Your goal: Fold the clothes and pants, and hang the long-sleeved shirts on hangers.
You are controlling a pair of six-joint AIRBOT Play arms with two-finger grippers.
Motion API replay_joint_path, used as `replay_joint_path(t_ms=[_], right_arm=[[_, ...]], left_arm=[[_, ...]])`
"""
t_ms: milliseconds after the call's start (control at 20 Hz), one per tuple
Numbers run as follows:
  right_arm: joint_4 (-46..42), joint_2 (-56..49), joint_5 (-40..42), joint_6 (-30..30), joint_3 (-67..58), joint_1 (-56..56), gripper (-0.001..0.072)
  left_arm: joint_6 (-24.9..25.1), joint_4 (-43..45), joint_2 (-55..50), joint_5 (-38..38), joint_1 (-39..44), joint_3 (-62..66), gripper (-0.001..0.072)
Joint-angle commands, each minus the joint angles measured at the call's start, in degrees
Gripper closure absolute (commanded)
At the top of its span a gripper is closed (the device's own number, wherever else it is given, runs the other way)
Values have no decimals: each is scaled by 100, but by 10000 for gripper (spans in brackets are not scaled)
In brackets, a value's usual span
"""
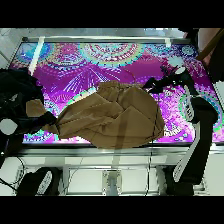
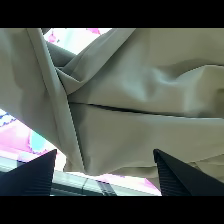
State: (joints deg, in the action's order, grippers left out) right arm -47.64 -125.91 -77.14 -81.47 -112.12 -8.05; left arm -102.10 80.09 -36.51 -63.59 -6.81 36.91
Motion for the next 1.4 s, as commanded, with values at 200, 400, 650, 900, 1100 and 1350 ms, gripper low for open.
replay_joint_path(t_ms=[200,400,650,900,1100,1350], right_arm=[[745,-79,221,721,-24,339,679],[813,101,186,492,-673,31,685],[-87,1117,-184,-24,-682,-1134,685],[-1357,1808,-1108,-422,-452,-2356,685],[-2439,2011,-1871,-702,-201,-2970,685],[-3639,2052,-2277,-957,-201,-3209,685]], left_arm=[[2,0,4,-2,-7,0,5],[2,9,4,0,-7,0,5],[-118,7,-9,463,-7,-2,5],[-402,-299,-625,1014,-2,-2,5],[15,-1040,-1344,1067,4,0,5],[227,-1139,-1729,1021,4,-2,5]])
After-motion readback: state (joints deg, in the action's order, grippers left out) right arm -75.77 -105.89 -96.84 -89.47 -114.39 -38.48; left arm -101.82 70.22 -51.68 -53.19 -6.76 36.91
